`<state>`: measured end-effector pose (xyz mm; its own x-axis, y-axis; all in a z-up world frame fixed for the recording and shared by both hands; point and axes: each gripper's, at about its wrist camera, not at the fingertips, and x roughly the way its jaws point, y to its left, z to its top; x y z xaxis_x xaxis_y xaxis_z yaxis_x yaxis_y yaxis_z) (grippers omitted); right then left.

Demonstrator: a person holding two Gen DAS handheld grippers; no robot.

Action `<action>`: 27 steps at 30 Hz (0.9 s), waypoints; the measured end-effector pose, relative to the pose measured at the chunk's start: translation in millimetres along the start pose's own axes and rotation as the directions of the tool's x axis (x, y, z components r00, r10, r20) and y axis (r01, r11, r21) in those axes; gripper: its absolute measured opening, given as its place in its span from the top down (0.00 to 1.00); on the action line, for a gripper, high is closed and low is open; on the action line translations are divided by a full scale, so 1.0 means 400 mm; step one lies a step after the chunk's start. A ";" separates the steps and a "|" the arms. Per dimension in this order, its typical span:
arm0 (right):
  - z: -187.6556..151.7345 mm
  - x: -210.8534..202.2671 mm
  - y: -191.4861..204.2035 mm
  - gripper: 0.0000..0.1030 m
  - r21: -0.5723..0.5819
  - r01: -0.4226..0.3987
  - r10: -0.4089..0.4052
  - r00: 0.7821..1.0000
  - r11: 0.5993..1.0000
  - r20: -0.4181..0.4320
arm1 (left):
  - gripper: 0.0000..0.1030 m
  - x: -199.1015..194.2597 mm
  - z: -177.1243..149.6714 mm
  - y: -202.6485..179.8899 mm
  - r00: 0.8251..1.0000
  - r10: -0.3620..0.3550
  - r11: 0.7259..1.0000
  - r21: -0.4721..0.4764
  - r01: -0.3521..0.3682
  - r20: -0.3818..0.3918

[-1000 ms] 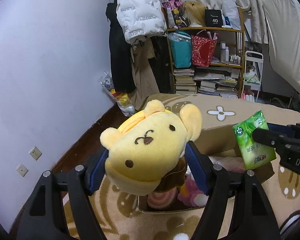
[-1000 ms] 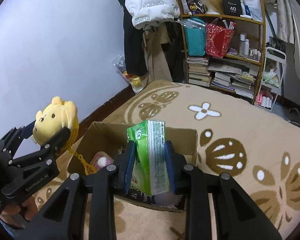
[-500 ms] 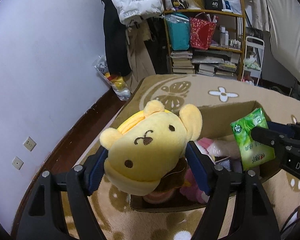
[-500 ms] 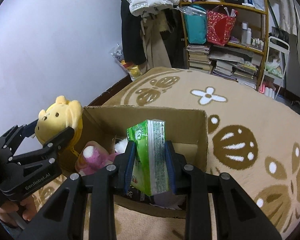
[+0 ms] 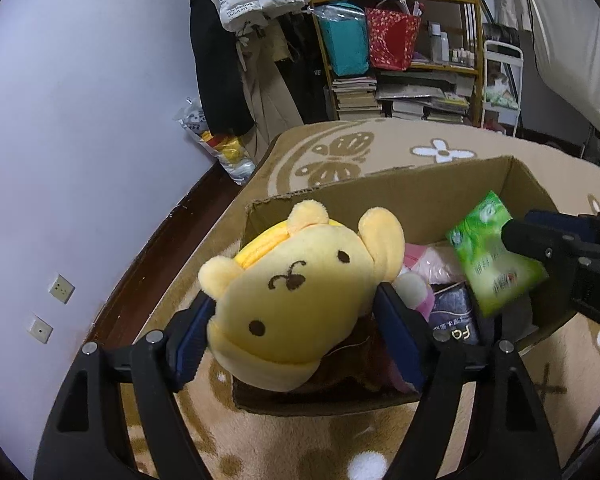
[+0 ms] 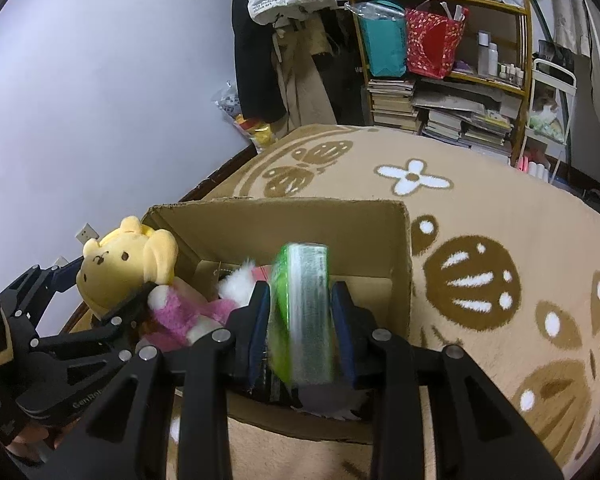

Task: Organize soft objects
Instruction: 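Carry the yellow plush and green tissue pack into the box and open both tools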

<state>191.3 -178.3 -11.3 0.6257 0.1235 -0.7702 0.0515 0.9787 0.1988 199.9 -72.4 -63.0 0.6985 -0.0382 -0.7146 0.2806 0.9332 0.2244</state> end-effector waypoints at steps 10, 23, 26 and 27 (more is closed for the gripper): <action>-0.014 0.018 0.032 0.67 -0.063 0.014 -0.015 1.000 0.998 -0.021 | 0.23 -0.002 -0.004 0.003 1.000 0.001 1.000 -0.001 -0.001 0.000; -0.018 0.002 0.032 0.55 -0.066 0.024 -0.025 1.000 0.998 -0.018 | 0.18 -0.032 -0.007 0.027 1.000 0.023 0.999 -0.029 -0.022 0.021; -0.017 -0.014 0.032 0.46 -0.062 0.025 -0.026 1.000 0.998 -0.004 | 0.11 -0.046 -0.008 0.035 0.999 0.033 0.999 -0.033 -0.032 0.034; -0.018 -0.019 0.032 0.39 -0.062 0.030 -0.030 1.000 0.998 0.002 | 0.11 -0.050 -0.008 0.037 0.999 0.034 0.999 -0.035 -0.033 0.037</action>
<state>181.6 -165.5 -7.1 0.6252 0.0937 -0.7749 0.0218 0.9903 0.1373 188.0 -56.7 -47.5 0.7319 -0.0194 -0.6812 0.2344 0.9458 0.2249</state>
